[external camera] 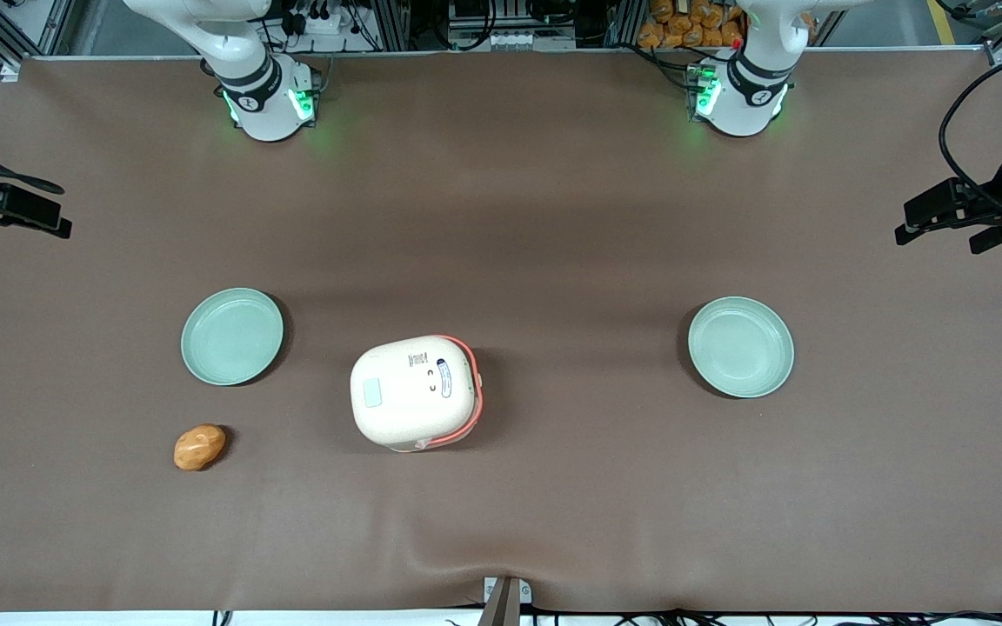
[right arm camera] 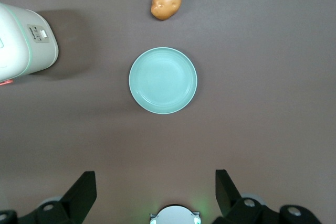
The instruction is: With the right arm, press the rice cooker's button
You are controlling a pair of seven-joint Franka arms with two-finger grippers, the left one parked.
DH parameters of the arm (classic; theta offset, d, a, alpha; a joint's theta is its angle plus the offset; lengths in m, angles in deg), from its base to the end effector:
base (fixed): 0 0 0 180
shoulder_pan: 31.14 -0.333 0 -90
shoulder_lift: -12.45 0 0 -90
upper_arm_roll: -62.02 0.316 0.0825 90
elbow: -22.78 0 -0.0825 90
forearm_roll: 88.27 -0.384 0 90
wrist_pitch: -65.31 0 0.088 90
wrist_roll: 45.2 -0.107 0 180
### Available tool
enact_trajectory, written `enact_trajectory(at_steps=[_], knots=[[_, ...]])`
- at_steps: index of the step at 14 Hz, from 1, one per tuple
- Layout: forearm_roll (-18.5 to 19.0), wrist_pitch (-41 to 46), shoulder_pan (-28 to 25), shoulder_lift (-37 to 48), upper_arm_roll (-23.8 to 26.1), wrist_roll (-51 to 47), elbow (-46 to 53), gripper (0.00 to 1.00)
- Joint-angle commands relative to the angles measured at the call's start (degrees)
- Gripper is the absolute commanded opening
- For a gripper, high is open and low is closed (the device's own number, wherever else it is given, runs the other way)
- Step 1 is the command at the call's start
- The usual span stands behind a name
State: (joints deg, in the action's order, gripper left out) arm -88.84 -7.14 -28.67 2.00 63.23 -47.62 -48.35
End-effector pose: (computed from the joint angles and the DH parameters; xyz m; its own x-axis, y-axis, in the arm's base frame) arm 0.5760 -0.0128 0.6471 0.9854 -0.0606 -0.1590 -0.0625 -0.9980 -0.0070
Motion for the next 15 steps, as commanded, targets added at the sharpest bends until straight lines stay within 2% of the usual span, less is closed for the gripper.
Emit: enact_trajectory(at_steps=[1,7,13,15], knots=[[-0.8,-0.5,-0.6,0.9,0.6,-0.2,-1.2,1.00],[-0.9,-2.1,-8.3,-0.2,0.5,-2.4,-1.2,1.00],[-1.4,-15.4,-16.5,-4.5,0.6,-8.5,-3.8,1.00],[-3.2,-18.6,-17.8,-6.9,0.6,-8.6,-4.8,1.00]])
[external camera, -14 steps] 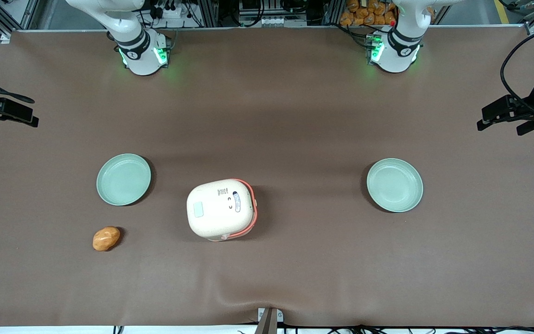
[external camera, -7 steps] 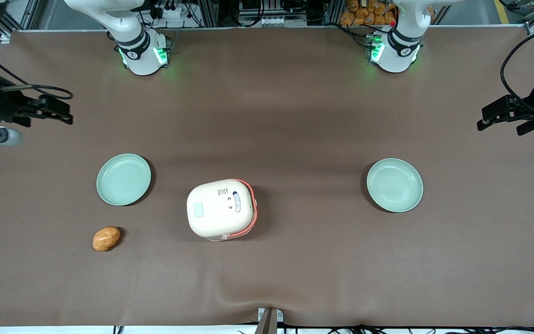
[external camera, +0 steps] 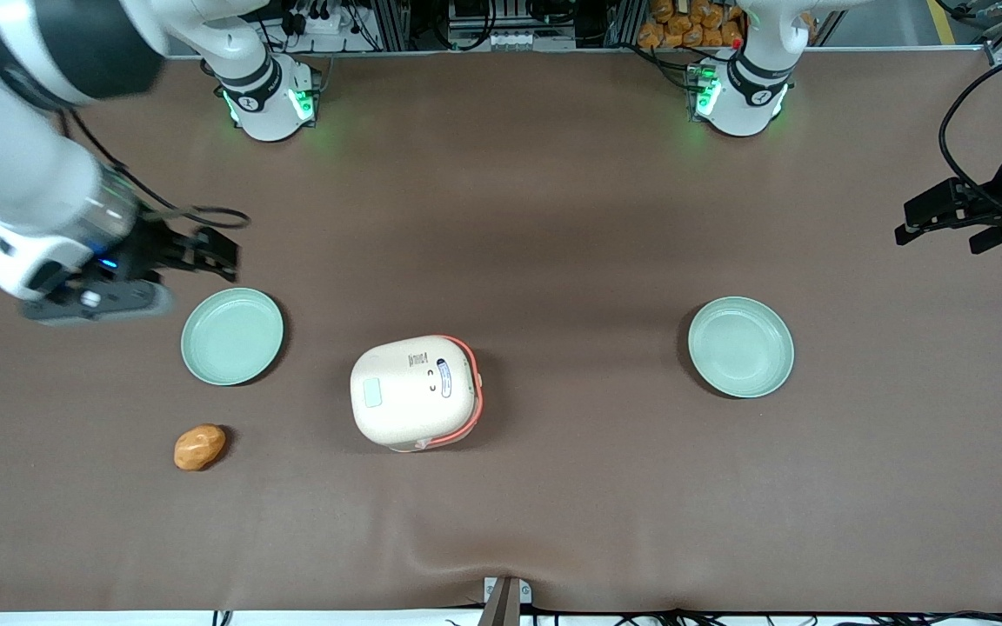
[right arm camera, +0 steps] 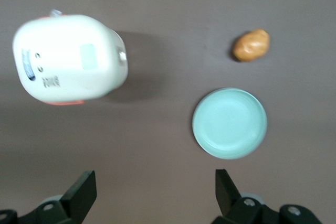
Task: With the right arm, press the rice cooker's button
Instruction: 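Move the right gripper over the white rice cooker's green button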
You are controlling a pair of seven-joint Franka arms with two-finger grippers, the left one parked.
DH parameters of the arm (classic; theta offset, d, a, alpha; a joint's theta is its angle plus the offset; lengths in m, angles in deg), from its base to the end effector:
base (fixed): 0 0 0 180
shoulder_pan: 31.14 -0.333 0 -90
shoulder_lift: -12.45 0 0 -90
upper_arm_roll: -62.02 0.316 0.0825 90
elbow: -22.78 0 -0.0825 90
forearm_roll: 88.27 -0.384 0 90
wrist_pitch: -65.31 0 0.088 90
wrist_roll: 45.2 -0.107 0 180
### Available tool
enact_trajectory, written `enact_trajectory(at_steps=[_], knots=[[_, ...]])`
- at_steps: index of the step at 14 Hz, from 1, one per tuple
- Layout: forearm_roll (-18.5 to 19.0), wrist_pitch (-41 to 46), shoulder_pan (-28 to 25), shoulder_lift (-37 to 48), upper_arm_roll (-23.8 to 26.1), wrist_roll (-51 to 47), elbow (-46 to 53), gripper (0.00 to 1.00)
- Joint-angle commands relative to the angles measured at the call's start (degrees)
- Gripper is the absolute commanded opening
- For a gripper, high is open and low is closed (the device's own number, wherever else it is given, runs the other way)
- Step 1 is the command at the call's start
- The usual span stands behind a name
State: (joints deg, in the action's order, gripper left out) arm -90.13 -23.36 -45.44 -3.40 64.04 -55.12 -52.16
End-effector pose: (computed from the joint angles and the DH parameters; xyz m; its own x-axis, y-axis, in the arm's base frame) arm 0.6091 0.1786 0.5817 0.9929 0.1111 -0.0435 0.1096 -0.9934 -0.0351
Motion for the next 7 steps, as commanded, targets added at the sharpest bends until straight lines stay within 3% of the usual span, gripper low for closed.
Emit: enact_trajectory(at_steps=[1,3,7], knots=[[-4.3,-2.9,-1.3,-2.6,-0.3,-1.1,-1.0,0.93],[-9.7,-3.1,-1.4,-4.4,-0.3,-1.0,-1.1,0.76],[-9.6,-7.1,-4.3,-7.9,-0.3,-0.8,-1.0,0.57]])
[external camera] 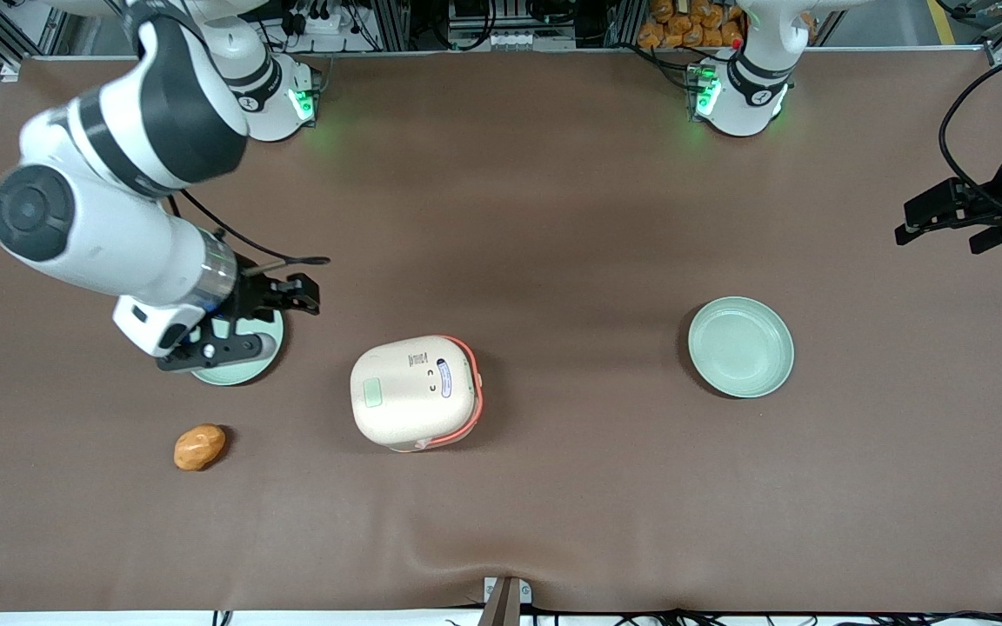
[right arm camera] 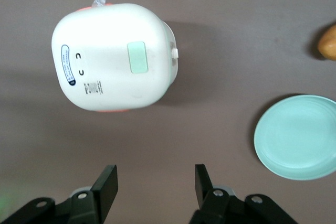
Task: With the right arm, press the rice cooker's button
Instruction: 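Move the right gripper over the white rice cooker's green button, then press the closed right gripper down on the green lid button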
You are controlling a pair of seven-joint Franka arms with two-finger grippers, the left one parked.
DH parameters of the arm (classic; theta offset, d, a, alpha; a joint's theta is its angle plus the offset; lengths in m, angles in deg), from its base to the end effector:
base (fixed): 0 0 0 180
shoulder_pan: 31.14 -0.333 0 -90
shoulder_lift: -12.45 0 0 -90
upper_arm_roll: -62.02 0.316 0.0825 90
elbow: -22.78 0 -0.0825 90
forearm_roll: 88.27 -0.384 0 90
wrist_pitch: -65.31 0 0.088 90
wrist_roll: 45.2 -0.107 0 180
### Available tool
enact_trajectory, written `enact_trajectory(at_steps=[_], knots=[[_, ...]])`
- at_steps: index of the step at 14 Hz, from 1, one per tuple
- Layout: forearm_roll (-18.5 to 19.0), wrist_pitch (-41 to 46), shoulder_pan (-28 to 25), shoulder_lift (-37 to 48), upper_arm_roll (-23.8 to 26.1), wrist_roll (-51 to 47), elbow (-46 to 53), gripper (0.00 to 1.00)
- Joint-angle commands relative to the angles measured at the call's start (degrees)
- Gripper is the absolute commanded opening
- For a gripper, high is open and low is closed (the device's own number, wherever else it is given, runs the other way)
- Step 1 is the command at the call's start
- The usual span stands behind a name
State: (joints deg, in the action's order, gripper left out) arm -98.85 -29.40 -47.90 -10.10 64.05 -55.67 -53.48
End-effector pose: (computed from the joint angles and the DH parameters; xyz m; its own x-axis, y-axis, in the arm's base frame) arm 0.6296 0.2291 0.5049 0.9858 0.1298 -0.1070 0.1094 -0.9779 -0.1783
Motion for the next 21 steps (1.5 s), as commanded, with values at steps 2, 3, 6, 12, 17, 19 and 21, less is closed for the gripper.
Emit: enact_trajectory(at_steps=[2,3,6,12,17,19,21], knots=[[-0.8,-3.6,-2.3,-2.1,-0.4,-0.2,0.3,0.54],[-0.8,-4.9,-2.5,-2.8,-0.4,-0.3,0.3,0.54],[-0.8,-9.3,-2.5,-5.2,-0.4,0.1,0.8,0.34],[-0.8,-18.3,-3.4,-10.8,-0.4,0.6,0.8,0.09],[-0.7,-22.5,-4.8,-13.3,-0.6,0.6,0.9,0.07],[-0.7,-23.2,-4.8,-13.9,-0.7,0.7,0.9,0.07],[0.2,-23.2,-4.8,-13.9,-0.7,0.8,0.9,0.07]])
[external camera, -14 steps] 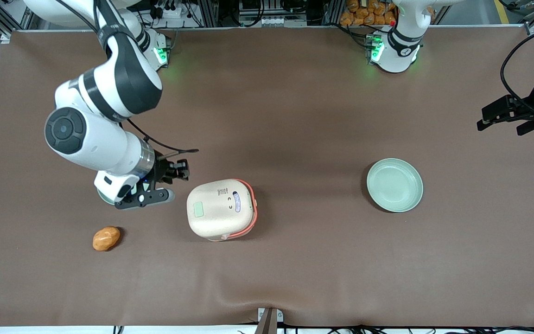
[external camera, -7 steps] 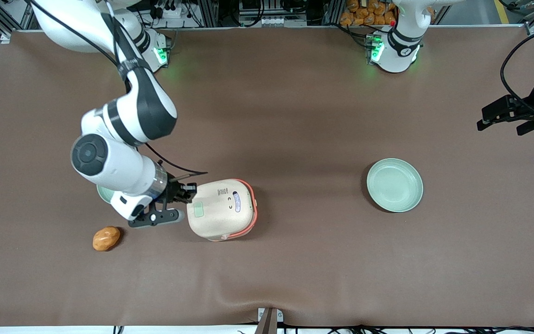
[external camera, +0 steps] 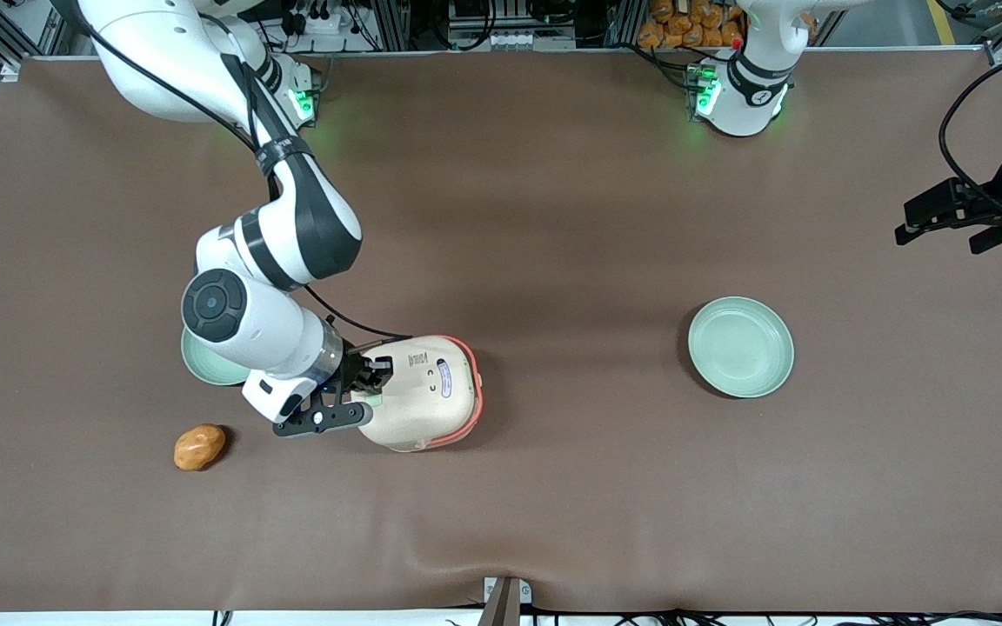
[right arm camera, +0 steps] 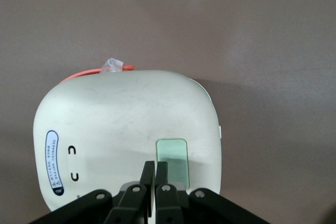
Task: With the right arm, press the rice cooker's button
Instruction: 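Press the closed right gripper down on the green lid button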
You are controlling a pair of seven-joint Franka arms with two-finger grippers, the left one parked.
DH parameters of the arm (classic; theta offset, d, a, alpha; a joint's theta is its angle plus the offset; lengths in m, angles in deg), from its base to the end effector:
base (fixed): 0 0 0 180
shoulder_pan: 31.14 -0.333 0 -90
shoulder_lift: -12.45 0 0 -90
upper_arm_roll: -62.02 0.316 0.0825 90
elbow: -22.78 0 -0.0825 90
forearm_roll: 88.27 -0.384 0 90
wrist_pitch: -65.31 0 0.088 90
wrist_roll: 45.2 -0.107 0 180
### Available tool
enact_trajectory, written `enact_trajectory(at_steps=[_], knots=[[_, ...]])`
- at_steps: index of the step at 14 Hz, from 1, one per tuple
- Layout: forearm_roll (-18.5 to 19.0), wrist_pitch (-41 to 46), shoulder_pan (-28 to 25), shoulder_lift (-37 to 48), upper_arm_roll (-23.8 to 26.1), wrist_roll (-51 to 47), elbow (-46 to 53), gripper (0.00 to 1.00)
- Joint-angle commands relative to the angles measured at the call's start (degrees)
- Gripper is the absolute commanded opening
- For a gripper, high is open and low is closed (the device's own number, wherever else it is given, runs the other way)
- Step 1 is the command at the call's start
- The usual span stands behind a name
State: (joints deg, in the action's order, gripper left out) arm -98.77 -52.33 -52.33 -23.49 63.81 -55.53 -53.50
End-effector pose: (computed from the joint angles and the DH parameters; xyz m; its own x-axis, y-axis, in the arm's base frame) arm 0.6767 0.2921 0.3746 0.9901 0.1307 0.0511 0.1384 -0.9702 -0.1991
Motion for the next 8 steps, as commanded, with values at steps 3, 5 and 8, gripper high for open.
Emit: enact_trajectory(at_steps=[3,5,8], knots=[[0.8,-0.2,-0.3,-1.0,-0.5,0.7,0.8,0.07],[1.5,-0.3,-0.3,-1.2,-0.5,0.7,0.7,0.07],[1.5,-0.3,-0.3,-1.6,-0.5,0.7,0.5,0.08]])
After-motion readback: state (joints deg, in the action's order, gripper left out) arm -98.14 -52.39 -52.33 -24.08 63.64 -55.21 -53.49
